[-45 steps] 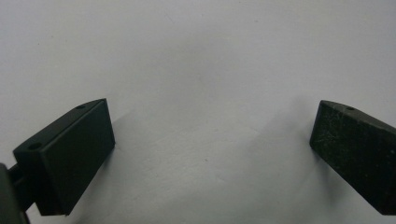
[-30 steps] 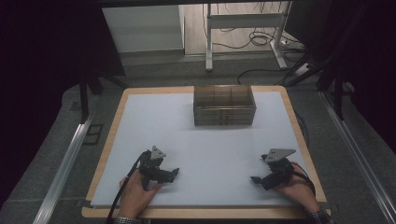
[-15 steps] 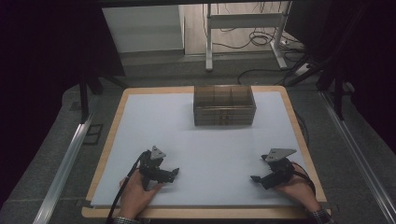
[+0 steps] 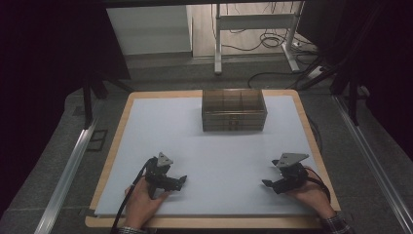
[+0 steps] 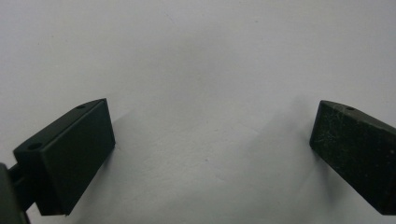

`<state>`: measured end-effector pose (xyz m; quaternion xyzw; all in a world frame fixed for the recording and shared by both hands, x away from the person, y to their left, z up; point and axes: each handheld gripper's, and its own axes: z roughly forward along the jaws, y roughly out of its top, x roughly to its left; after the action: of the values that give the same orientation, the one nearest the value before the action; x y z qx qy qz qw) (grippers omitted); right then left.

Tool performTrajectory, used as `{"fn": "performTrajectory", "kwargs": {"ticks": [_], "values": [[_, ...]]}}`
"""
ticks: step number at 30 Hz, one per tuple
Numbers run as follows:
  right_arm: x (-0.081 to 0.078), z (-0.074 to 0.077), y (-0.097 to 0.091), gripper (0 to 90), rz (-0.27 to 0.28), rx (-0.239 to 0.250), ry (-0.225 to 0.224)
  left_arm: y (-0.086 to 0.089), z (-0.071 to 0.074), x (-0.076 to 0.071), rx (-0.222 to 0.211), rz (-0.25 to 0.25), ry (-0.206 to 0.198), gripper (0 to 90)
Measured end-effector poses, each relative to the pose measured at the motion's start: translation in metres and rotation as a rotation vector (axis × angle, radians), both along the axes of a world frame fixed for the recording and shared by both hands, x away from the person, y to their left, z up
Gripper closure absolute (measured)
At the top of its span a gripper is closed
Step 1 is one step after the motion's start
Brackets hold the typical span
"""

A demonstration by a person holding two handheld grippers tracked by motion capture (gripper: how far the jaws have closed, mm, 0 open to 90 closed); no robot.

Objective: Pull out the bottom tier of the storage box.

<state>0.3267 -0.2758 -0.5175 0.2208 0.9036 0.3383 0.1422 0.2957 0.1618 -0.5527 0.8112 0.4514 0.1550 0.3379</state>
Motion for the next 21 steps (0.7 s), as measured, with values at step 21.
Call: {"fn": "performTrajectory", "kwargs": {"ticks": [21], "values": [[0.009, 0.009, 0.013, 24.2, -0.004, -0.057, -0.062, 0.000, 0.000, 0.000, 0.000, 0.000, 0.000, 0.0]]}}
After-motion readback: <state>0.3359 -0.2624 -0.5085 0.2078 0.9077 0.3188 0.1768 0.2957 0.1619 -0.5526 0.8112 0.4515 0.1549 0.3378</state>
